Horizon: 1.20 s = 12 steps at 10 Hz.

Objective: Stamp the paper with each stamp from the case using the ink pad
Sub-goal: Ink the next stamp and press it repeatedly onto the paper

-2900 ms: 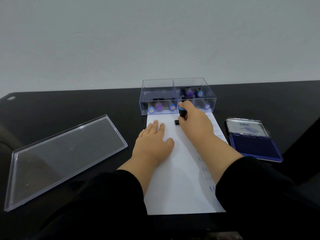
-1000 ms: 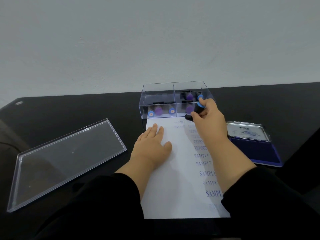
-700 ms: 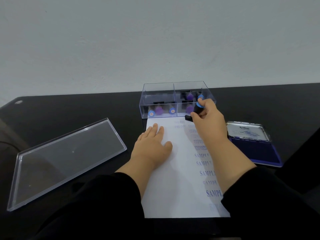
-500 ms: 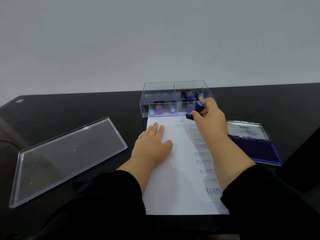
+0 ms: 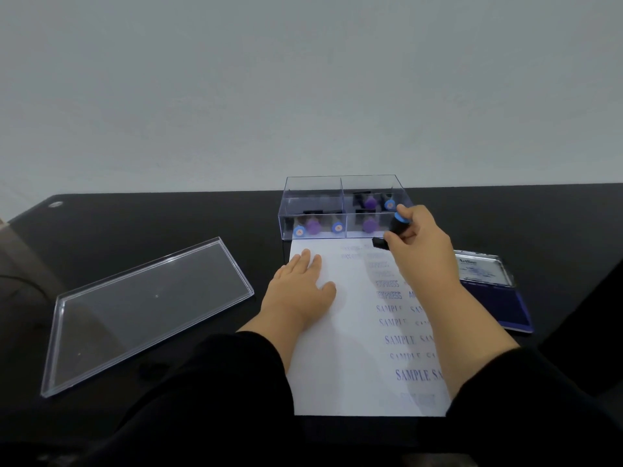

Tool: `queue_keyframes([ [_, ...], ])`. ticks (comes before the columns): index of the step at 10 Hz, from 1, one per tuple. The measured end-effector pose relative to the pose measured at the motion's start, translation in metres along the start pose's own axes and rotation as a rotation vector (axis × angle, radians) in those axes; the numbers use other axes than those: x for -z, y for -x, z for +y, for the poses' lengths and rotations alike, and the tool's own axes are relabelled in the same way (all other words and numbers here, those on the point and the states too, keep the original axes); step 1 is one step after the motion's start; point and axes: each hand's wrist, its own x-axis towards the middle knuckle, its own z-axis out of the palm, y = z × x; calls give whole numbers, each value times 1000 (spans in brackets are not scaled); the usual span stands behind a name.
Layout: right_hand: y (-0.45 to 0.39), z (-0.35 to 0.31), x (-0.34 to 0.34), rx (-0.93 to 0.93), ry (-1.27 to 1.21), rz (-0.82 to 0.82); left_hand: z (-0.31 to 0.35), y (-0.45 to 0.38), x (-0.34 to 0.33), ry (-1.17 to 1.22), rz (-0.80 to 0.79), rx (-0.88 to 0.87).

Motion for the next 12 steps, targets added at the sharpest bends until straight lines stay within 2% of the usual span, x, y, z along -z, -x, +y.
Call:
queue_keyframes([
  [3, 29, 13, 31, -76, 54, 36, 1, 2, 1, -17, -18, 0],
  [6, 48, 23, 69, -156, 298, 111, -3, 0, 1, -43, -19, -19],
  [9, 60, 28, 73, -201, 483, 113, -2, 0, 0, -8, -7, -21],
  [12, 62, 29, 69, -253, 500, 131, 2, 4, 0, -38, -8, -21],
])
